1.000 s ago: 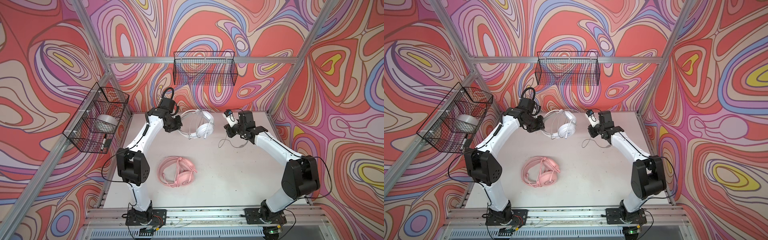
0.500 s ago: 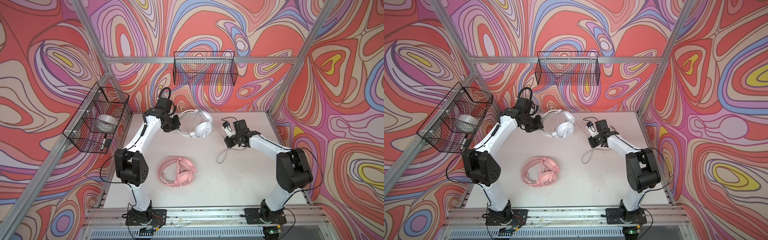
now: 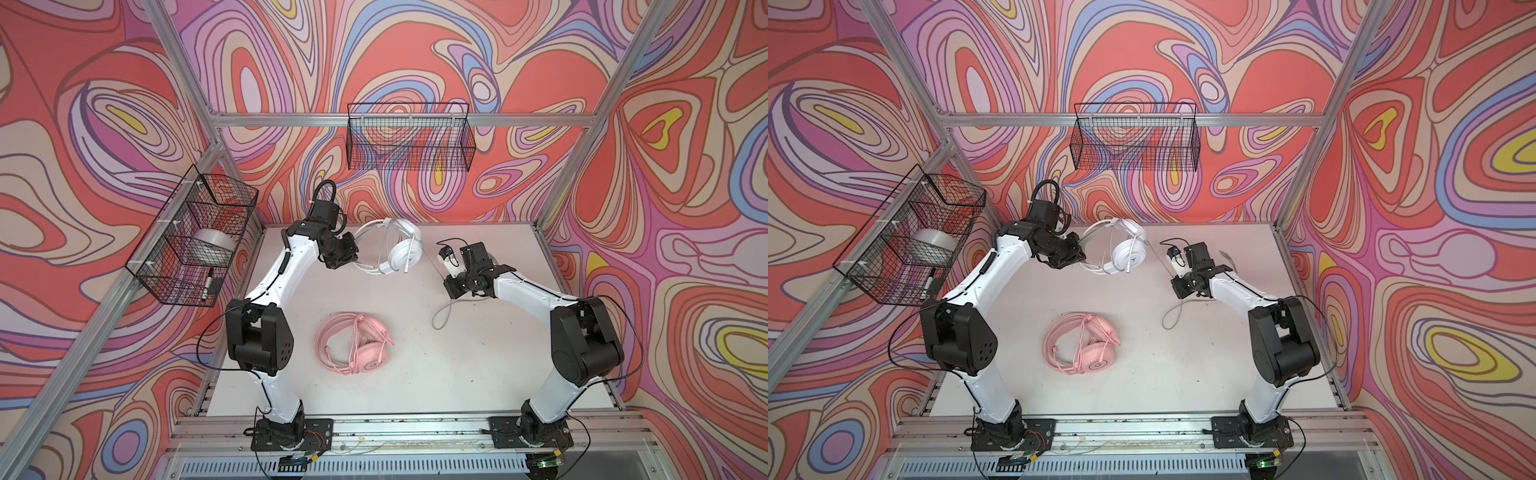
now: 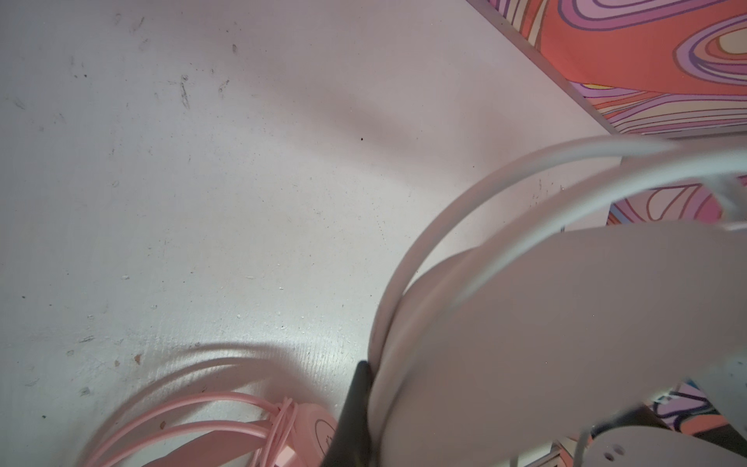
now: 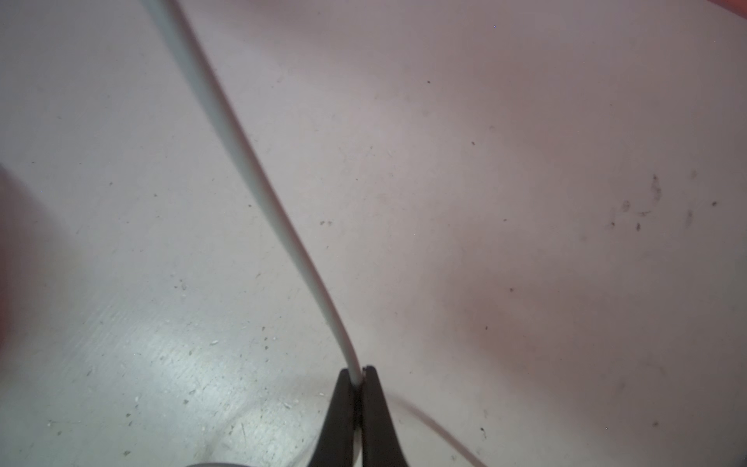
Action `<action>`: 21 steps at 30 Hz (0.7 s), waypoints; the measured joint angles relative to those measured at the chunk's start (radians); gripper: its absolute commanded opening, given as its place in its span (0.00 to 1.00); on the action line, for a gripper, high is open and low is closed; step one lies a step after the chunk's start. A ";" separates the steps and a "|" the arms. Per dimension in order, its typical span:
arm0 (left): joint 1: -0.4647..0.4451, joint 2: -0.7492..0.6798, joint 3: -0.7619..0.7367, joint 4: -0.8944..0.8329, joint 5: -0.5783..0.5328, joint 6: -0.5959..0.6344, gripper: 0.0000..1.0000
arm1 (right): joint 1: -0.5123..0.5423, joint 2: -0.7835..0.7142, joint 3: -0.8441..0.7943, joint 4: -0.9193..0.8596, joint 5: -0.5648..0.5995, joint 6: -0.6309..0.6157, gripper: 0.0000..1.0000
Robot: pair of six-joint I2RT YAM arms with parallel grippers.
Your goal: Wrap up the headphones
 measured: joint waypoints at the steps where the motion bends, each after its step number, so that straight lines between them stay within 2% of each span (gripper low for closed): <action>1: 0.000 0.000 0.000 0.003 0.003 -0.005 0.00 | 0.010 0.000 0.000 0.001 -0.007 -0.003 0.00; 9: 0.000 0.000 0.000 0.014 0.008 -0.056 0.00 | 0.126 0.000 0.000 0.014 -0.019 -0.073 0.00; 14: 0.000 0.000 0.000 0.011 -0.026 -0.090 0.00 | 0.198 -0.030 -0.053 0.079 0.007 -0.121 0.00; 21: 0.000 0.000 0.000 0.004 -0.060 -0.119 0.00 | 0.243 -0.081 -0.098 0.143 0.020 -0.165 0.00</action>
